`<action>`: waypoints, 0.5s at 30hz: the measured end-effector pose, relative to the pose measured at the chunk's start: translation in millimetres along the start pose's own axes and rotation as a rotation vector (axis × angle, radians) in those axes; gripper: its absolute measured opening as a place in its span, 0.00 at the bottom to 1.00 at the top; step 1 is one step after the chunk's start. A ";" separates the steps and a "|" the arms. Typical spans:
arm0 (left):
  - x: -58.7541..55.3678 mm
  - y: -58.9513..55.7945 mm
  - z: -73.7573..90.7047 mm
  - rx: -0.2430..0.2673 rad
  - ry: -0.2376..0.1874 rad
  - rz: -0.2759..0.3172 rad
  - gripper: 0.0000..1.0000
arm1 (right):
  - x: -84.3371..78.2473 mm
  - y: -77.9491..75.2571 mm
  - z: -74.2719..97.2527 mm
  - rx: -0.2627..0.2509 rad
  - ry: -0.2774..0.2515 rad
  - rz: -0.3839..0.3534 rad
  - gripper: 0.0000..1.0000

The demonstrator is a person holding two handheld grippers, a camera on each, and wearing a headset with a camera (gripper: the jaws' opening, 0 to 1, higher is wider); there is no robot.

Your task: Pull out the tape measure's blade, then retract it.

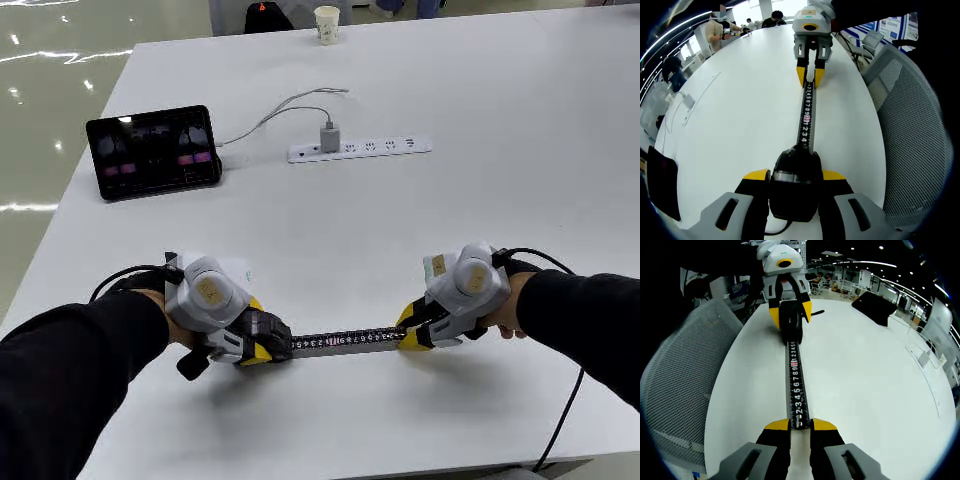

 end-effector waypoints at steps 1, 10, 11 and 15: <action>-0.1 -0.1 0.0 0.000 0.001 0.000 0.32 | -0.5 0.0 0.3 0.000 0.001 -0.002 0.10; -0.3 -0.3 0.0 0.000 0.002 -0.001 0.32 | -3.7 0.1 2.9 0.000 -0.001 -0.004 0.10; -0.3 -0.4 -0.1 0.000 0.002 -0.002 0.32 | -4.7 0.1 3.7 0.001 -0.002 -0.005 0.10; 0.1 -0.8 0.1 -0.001 0.002 -0.002 0.32 | -7.1 -0.2 6.0 0.000 -0.004 -0.011 0.10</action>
Point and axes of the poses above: the centre of the closed fingertips' face, and the gripper's own axes: z roughly backward along the fingers, y roughly to its left, x roughly out of its top, the point moved 1 cm from there along z, roughly backward along the fingers
